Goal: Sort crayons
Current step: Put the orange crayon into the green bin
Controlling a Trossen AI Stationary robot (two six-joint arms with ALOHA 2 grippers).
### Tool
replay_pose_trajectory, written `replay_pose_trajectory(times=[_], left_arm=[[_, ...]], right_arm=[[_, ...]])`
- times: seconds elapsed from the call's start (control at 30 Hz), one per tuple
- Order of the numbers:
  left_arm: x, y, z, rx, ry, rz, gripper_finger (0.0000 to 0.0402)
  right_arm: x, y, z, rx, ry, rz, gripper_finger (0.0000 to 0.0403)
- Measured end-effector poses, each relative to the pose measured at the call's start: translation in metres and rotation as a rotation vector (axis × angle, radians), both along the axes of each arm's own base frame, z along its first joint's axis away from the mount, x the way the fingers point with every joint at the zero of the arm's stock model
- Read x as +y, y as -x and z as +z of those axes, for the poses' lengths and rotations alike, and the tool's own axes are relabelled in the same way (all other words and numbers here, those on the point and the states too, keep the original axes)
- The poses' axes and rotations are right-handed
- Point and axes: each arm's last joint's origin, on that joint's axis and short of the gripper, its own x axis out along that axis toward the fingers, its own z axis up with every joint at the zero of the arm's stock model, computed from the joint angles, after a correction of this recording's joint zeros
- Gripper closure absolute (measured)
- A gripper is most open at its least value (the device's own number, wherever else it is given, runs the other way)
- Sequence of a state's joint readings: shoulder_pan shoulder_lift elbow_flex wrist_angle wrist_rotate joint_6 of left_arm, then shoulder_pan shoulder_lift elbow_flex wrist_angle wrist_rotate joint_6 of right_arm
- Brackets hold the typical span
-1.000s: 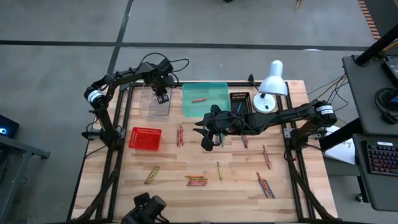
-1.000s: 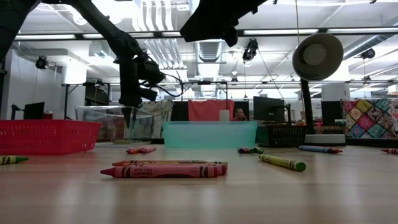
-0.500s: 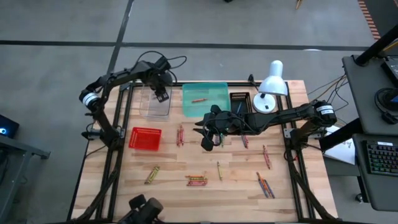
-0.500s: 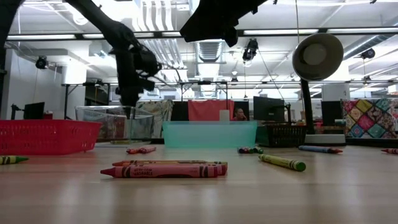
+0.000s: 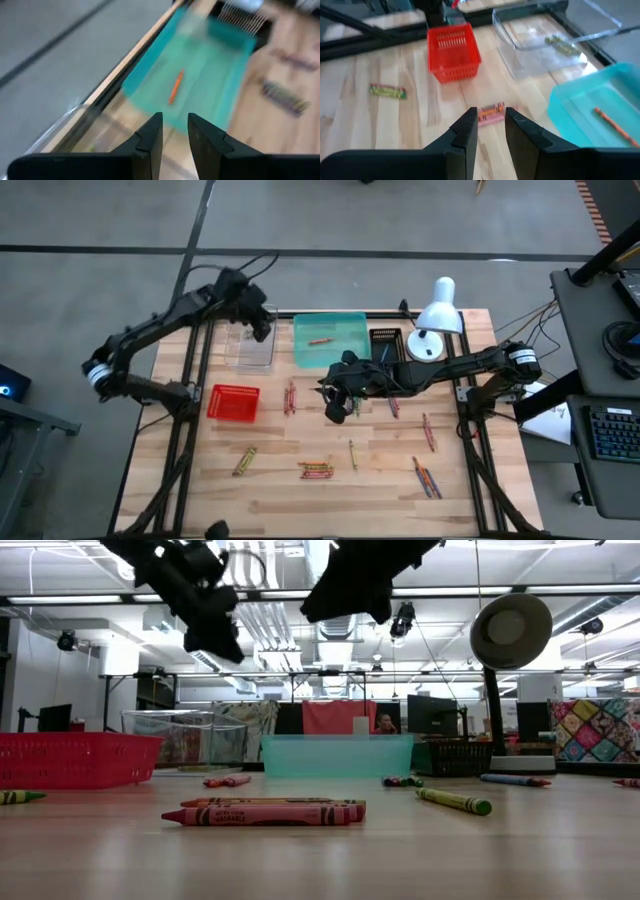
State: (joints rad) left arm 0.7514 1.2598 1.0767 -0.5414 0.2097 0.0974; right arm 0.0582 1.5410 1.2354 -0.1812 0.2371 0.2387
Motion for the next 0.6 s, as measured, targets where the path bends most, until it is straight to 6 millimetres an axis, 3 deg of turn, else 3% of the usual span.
replay_pose_trajectory(times=[0.3, 0.6], left_arm=[[-0.071, 0.003, -0.004, -0.368, -0.102, -0.148, 0.0329], [-0.110, 0.002, -0.013, -0.531, -0.119, -0.306, 0.0329]], right_arm=[[-0.001, 0.009, -0.013, 0.143, -0.094, -0.059, 0.0330], [0.002, 0.018, -0.022, 0.279, -0.333, -0.004, 0.0330]])
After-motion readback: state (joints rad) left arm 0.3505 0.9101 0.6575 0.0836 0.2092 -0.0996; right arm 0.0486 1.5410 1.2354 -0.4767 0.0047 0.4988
